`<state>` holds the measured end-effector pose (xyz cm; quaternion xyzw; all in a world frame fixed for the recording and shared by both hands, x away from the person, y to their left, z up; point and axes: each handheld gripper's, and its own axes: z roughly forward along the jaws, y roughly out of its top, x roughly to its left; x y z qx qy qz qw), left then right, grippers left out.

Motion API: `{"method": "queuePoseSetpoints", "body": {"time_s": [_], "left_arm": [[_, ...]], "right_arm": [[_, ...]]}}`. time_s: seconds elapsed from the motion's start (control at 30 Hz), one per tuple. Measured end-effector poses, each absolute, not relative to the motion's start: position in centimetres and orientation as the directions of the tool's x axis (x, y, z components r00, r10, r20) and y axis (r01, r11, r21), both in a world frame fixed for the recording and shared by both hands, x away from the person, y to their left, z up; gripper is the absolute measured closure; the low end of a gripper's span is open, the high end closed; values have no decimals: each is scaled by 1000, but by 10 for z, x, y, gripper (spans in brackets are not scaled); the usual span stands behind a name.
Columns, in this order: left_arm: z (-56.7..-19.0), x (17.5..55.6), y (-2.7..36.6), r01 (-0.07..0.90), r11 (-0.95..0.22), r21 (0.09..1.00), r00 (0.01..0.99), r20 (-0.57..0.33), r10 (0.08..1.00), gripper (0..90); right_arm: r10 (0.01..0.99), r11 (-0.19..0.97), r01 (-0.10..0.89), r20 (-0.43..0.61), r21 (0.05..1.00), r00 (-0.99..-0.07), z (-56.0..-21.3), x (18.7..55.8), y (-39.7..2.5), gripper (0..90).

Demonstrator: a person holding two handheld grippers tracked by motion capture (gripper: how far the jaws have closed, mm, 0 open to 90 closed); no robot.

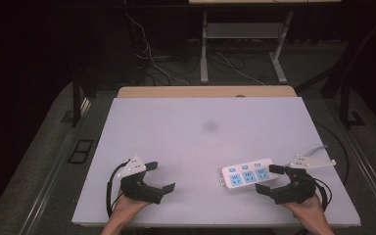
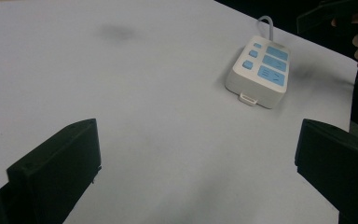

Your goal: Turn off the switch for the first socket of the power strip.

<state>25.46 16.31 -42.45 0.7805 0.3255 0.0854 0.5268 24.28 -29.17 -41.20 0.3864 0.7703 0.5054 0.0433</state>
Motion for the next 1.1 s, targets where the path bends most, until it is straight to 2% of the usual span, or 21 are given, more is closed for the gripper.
{"method": "queuePoseSetpoints", "body": {"time_s": [1.1], "left_arm": [[-425,254,163,423,-229,877,771,-215,600,0]], "right_arm": [[640,215,574,330,790,-694,-413,243,-289,7]]}}
